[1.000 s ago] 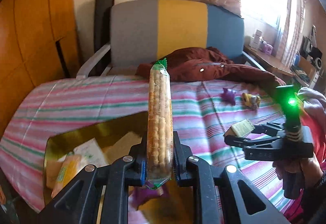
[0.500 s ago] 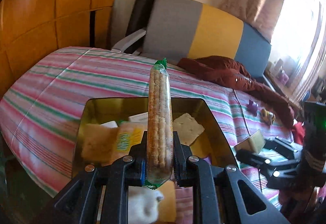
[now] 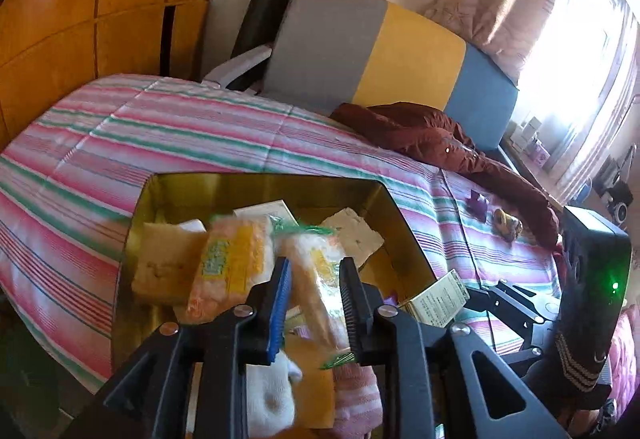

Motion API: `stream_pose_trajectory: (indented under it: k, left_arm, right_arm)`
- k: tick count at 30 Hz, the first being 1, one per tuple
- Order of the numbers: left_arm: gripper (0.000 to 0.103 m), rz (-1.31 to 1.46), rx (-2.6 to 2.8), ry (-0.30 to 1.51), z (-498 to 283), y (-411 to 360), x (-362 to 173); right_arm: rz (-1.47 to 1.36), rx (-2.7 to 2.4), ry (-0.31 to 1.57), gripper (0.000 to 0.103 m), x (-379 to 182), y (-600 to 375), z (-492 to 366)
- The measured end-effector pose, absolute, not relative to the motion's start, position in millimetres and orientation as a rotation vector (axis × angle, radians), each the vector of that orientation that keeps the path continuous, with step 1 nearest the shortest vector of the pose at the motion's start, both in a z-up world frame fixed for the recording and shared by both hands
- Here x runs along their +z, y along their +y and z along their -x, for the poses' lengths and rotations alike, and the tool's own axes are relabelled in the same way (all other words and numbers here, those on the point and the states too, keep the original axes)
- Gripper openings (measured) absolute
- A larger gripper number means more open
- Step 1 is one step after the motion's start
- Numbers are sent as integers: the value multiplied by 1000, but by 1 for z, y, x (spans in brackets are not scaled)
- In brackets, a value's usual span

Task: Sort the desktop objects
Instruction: 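Carry the snack stick and white box to the gold tray and release them, then withdraw both open tools from above the gold tray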

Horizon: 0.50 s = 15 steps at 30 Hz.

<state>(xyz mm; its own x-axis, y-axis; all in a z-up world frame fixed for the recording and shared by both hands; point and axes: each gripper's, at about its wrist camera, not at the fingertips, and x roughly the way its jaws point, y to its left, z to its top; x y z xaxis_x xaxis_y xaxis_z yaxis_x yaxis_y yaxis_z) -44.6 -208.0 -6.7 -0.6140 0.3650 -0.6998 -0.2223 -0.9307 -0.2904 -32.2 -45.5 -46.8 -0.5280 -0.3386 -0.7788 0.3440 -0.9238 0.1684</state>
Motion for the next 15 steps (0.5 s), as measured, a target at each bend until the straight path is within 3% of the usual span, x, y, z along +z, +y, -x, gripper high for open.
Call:
stream_pose_trajectory:
  k: [8, 15]
  left_arm:
    - [26, 1164, 2554, -221, 41, -206, -6]
    - [31, 1119, 2613, -93, 32, -194, 3]
  right_arm:
    - [-1274, -2454, -34, 83, -53, -36, 24]
    - [-1278, -2448, -89, 84, -53, -29, 19]
